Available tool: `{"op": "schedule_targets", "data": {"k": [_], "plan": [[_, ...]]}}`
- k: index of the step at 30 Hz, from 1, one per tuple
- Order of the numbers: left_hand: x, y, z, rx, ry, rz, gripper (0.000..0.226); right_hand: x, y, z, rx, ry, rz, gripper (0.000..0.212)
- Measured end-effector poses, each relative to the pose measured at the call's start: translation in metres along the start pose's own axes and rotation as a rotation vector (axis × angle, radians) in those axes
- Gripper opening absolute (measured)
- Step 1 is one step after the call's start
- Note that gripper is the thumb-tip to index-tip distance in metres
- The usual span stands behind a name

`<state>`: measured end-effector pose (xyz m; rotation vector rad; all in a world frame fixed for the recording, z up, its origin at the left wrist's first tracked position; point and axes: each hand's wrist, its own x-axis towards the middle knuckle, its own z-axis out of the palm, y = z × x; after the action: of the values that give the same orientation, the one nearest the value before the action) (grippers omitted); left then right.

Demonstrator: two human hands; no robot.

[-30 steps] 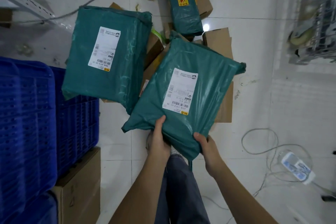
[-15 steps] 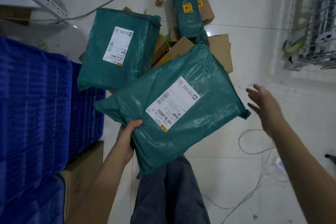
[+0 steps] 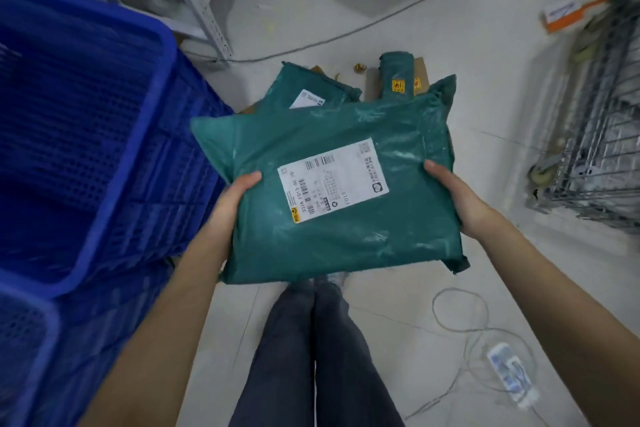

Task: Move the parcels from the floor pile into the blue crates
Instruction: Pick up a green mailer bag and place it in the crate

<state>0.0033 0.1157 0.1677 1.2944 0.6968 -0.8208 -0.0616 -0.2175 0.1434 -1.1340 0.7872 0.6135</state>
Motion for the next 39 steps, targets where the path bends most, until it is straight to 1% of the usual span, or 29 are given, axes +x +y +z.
{"op": "schedule_targets", "data": {"k": [2, 4, 5, 7, 8, 9, 10, 11, 12, 14, 16, 18, 20, 23, 26, 31, 34, 36, 39], "plan": [[-0.031, 0.025, -0.005, -0.046, 0.000, 0.049, 0.024, -0.022, -0.027, 0.023, 0.010, -0.015, -0.058, 0.055], [-0.062, 0.054, -0.013, -0.093, 0.002, 0.120, 0.023, -0.042, -0.056, 0.048, -0.033, 0.052, -0.107, 0.057], [-0.078, 0.067, -0.018, -0.114, 0.009, 0.153, 0.024, -0.052, -0.068, 0.062, -0.066, 0.071, -0.133, 0.066], [-0.099, 0.084, -0.027, -0.124, 0.027, 0.208, 0.026, -0.068, -0.085, 0.081, -0.101, 0.109, -0.141, 0.091], [-0.116, 0.092, -0.035, -0.133, 0.047, 0.247, 0.026, -0.077, -0.095, 0.095, -0.126, 0.108, -0.153, 0.090], [-0.131, 0.098, -0.042, -0.150, 0.068, 0.287, 0.025, -0.085, -0.107, 0.113, -0.131, 0.071, -0.187, 0.070], [-0.147, 0.102, -0.051, -0.169, 0.096, 0.322, 0.023, -0.093, -0.118, 0.131, -0.138, 0.025, -0.215, 0.038], [-0.161, 0.104, -0.060, -0.182, 0.124, 0.352, 0.022, -0.099, -0.126, 0.147, -0.134, -0.018, -0.250, 0.016], [-0.175, 0.104, -0.070, -0.196, 0.154, 0.375, 0.022, -0.105, -0.131, 0.163, -0.144, -0.058, -0.269, 0.018], [-0.203, 0.100, -0.091, -0.229, 0.224, 0.401, 0.023, -0.116, -0.135, 0.191, -0.205, -0.145, -0.248, 0.022], [-0.228, 0.093, -0.114, -0.292, 0.291, 0.421, 0.023, -0.123, -0.138, 0.225, -0.252, -0.214, -0.230, 0.034], [-0.250, 0.081, -0.138, -0.363, 0.354, 0.444, 0.024, -0.126, -0.139, 0.262, -0.332, -0.266, -0.244, 0.038], [-0.271, 0.068, -0.163, -0.424, 0.391, 0.473, 0.027, -0.128, -0.135, 0.301, -0.386, -0.333, -0.251, 0.039], [-0.296, 0.047, -0.205, -0.504, 0.452, 0.490, 0.027, -0.126, -0.120, 0.358, -0.465, -0.411, -0.265, 0.048], [-0.315, 0.025, -0.254, -0.576, 0.517, 0.470, 0.027, -0.125, -0.097, 0.418, -0.526, -0.427, -0.251, 0.053], [-0.341, -0.013, -0.357, -0.714, 0.620, 0.479, 0.028, -0.124, -0.036, 0.521, -0.606, -0.516, -0.236, 0.050], [-0.348, -0.036, -0.425, -0.784, 0.691, 0.451, 0.036, -0.118, 0.006, 0.581, -0.665, -0.583, -0.178, 0.066], [-0.352, -0.050, -0.467, -0.802, 0.686, 0.402, 0.041, -0.110, 0.030, 0.620, -0.712, -0.586, -0.164, 0.073], [-0.352, -0.068, -0.520, -0.739, 0.603, 0.288, 0.042, -0.095, 0.055, 0.674, -0.765, -0.587, -0.140, 0.078]]}}
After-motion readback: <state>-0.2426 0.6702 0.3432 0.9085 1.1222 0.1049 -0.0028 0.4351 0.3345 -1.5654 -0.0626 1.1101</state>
